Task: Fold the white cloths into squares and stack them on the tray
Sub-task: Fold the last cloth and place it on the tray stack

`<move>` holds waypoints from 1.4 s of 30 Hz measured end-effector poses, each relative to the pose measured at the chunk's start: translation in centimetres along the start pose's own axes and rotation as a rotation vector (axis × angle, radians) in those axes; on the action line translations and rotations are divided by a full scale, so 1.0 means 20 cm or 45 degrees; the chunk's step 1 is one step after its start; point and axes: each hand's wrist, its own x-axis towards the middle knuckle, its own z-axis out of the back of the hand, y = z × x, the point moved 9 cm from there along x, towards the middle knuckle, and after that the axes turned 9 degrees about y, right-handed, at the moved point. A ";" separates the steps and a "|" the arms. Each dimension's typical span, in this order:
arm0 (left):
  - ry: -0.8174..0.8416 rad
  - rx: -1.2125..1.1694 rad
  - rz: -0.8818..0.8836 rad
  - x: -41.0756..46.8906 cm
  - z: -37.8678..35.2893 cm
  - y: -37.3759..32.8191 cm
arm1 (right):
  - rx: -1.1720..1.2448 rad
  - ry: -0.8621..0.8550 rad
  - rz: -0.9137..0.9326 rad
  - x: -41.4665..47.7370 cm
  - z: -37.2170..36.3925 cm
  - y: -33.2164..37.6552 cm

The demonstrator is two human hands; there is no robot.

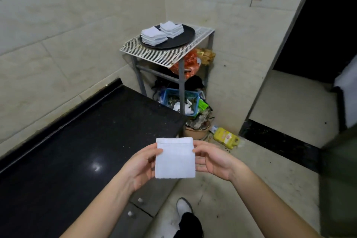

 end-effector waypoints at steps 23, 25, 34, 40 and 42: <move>0.048 -0.022 -0.306 1.55 -0.45 -1.74 | -0.271 0.076 0.165 1.09 0.92 2.05; 0.007 -0.015 -0.384 1.68 -0.43 -1.91 | -0.335 0.146 0.177 1.26 0.97 2.26; -0.445 -0.159 -0.545 2.20 -0.33 -2.50 | -0.526 0.390 0.154 2.01 1.12 3.07; -0.737 -0.176 -0.565 2.41 -0.17 -2.75 | -0.620 0.408 0.107 2.46 1.09 3.34; -0.819 -0.151 -0.567 2.46 -0.11 -2.82 | -0.643 0.418 0.081 2.59 1.07 3.37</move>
